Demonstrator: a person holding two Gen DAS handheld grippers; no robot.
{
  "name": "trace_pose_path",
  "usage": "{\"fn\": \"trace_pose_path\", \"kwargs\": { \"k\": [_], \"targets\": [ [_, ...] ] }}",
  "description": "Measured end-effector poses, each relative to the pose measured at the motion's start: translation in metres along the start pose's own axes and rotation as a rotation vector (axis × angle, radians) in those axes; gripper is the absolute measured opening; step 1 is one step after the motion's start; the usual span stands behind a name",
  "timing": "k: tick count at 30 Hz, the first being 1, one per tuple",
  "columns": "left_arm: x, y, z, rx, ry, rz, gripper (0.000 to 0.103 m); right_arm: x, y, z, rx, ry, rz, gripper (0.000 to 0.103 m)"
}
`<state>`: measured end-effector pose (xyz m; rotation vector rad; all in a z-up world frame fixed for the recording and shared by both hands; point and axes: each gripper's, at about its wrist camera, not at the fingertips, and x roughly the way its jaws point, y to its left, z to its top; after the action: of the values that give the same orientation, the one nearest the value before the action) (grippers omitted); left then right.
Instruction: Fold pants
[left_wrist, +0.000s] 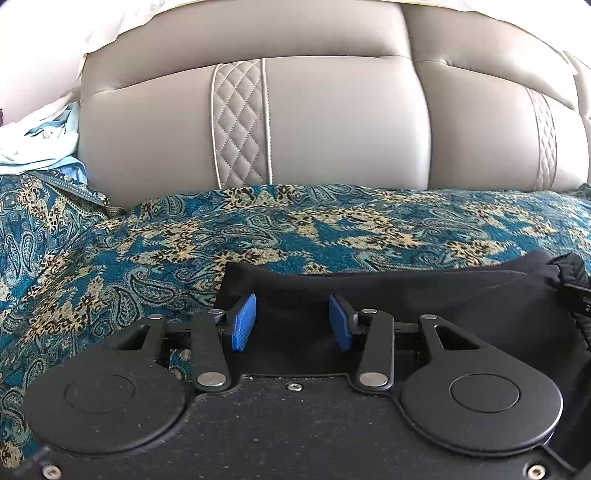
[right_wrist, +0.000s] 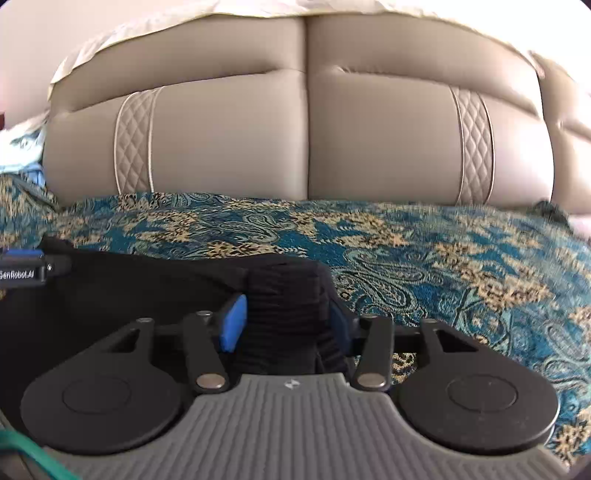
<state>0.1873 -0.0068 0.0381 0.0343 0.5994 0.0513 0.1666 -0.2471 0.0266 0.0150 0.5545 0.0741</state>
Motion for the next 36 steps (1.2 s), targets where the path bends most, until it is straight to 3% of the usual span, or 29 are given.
{"fn": "trace_pose_path", "kwargs": {
  "k": [2,4,6,10,18,26,31,36],
  "targets": [
    [-0.009,0.004,0.004,-0.015,-0.020,0.002,0.045,0.003,-0.008,0.002,0.024,0.013,0.013,0.073],
    [-0.020,0.010,0.007,-0.013,-0.056,0.004,0.055,0.005,-0.015,0.003,0.043,0.029,0.024,0.080],
    [-0.027,0.019,0.008,-0.007,-0.061,-0.006,0.055,0.008,-0.023,0.004,0.062,0.045,0.043,0.083],
    [-0.028,0.044,0.005,-0.036,0.005,-0.044,0.056,0.015,-0.038,0.006,0.098,0.084,0.099,0.088],
    [-0.012,0.078,-0.012,-0.163,0.134,-0.217,0.054,0.022,-0.049,0.007,0.096,0.107,0.182,0.090],
    [0.008,0.085,-0.010,-0.267,0.159,-0.287,0.052,0.021,-0.053,0.007,0.099,0.098,0.236,0.077],
    [0.011,0.087,-0.011,-0.259,0.153,-0.321,0.053,0.018,-0.054,0.005,0.126,0.094,0.281,0.066],
    [0.014,0.087,-0.011,-0.261,0.146,-0.330,0.057,0.018,-0.055,0.004,0.148,0.094,0.295,0.064]
  ]
}}
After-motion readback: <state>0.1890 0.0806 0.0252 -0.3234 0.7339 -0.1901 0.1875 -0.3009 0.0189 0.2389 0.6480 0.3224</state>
